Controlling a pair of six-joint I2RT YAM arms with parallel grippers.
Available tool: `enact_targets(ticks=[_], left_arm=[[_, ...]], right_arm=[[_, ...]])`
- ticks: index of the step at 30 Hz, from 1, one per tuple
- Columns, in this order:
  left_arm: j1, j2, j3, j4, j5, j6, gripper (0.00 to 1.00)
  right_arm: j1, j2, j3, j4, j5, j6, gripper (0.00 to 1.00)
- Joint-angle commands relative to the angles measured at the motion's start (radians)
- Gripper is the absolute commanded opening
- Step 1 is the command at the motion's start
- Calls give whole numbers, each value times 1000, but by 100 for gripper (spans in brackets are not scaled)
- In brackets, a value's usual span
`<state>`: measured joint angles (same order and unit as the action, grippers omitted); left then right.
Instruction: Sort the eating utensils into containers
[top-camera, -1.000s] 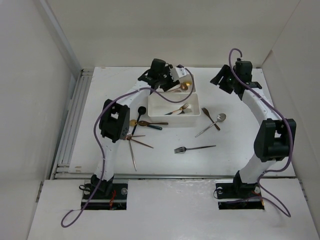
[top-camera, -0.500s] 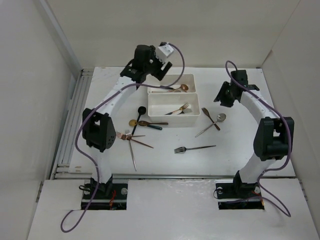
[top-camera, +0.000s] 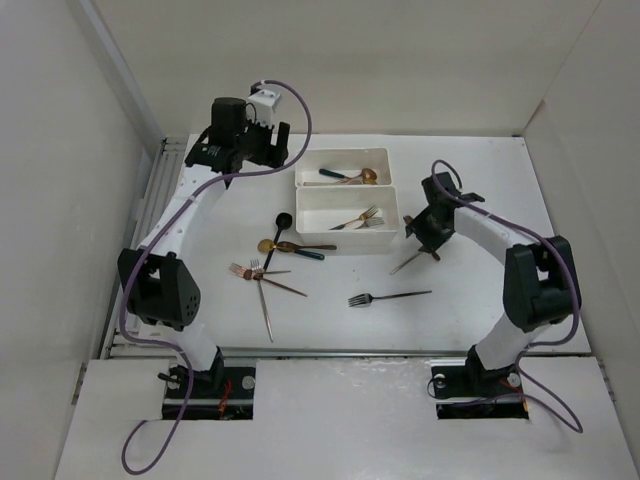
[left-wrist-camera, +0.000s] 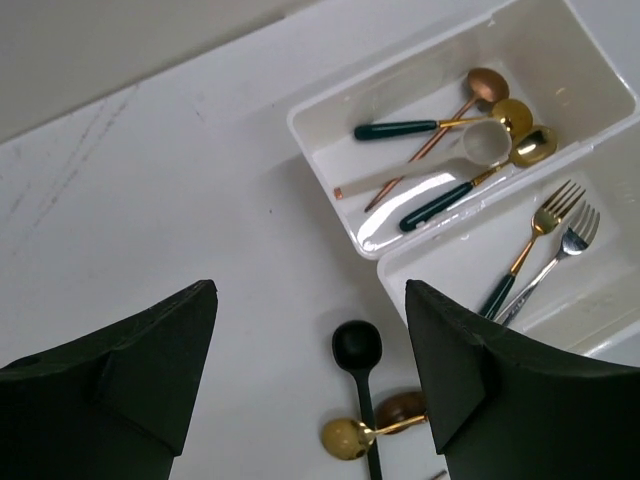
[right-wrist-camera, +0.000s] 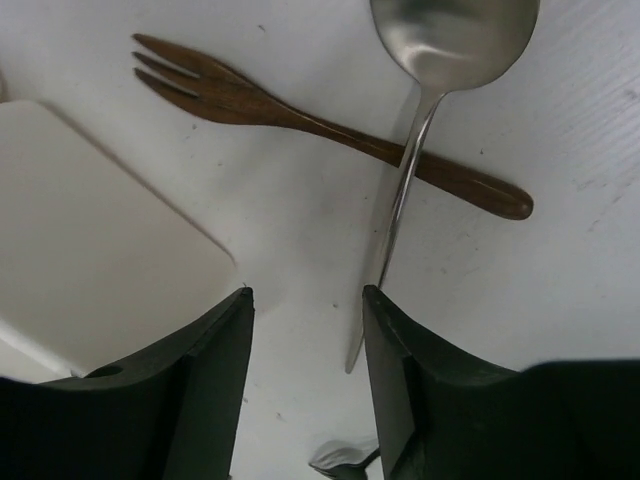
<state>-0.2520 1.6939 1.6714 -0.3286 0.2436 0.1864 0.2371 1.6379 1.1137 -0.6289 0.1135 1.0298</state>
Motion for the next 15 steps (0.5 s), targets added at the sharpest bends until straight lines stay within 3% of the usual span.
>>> enact_targets(ticks=[1,8,15], left_arm=[[13,-88,-53,-13,25,-59,73],[23,-171,-150,-13,5,-59,73],[33,-211,-197,16,-29,-59,75]], right_arm=[[10,71,54,-77,55,177,51],[-1,115,52,-97,28,220,49],[-22,209,94,-157,32,158,48]])
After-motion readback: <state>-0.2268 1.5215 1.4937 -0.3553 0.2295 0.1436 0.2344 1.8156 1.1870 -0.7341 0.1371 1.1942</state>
